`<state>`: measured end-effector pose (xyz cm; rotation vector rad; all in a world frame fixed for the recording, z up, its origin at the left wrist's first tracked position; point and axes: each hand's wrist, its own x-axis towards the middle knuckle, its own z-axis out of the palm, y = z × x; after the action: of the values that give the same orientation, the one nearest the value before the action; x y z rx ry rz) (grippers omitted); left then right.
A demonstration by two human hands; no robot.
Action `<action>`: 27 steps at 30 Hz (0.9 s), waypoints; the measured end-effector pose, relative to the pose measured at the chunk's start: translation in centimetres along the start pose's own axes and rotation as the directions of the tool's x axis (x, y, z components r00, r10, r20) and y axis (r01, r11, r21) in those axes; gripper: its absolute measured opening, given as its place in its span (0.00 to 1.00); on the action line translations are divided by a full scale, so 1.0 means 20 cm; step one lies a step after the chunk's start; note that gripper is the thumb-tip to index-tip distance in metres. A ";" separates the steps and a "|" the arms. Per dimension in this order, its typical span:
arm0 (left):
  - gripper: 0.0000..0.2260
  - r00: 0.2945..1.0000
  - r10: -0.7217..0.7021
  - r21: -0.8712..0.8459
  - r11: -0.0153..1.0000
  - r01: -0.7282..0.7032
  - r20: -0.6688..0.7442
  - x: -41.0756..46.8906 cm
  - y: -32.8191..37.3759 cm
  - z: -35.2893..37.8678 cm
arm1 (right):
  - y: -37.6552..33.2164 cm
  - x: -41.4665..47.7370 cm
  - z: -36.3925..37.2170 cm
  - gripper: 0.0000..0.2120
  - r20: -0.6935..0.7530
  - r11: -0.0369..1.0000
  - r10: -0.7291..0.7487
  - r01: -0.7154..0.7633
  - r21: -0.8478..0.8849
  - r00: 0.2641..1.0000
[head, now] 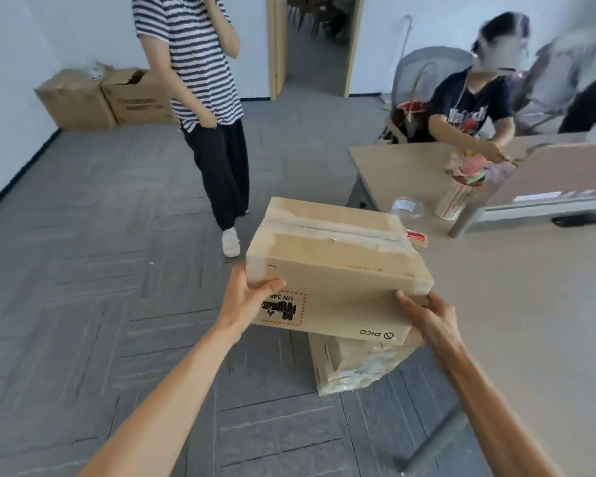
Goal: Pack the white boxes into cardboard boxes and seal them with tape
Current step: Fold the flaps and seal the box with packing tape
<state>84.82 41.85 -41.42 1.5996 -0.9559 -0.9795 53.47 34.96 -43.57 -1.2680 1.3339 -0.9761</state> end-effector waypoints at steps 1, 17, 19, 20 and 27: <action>0.18 0.998 -0.002 0.011 1.000 0.001 0.063 0.07 0.02 -0.03 | -0.01 -0.05 0.04 0.16 -0.081 1.000 0.021 -0.020 0.013 0.997; 0.26 0.618 0.007 0.173 0.958 -0.231 0.786 1.12 0.07 0.42 | 0.14 -0.27 0.51 0.23 -0.720 0.960 0.194 0.024 0.280 0.667; 0.27 0.595 -0.022 0.192 0.955 -0.224 0.803 1.22 0.06 0.49 | 0.15 -0.23 0.57 0.24 -0.762 0.955 0.217 0.030 0.295 0.610; 0.28 0.581 -0.037 0.199 0.956 -0.218 0.813 1.25 0.05 0.52 | 0.15 -0.21 0.60 0.23 -0.778 0.951 0.233 0.030 0.308 0.583; 0.24 0.514 -0.129 0.283 0.930 -0.233 0.848 1.64 -0.16 0.69 | 0.27 0.09 0.83 0.26 -0.852 0.941 0.301 0.008 0.337 0.428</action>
<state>84.30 7.60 -51.66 1.2914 -1.9710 -1.6982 69.07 35.30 -51.72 -0.2766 1.9510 -1.7785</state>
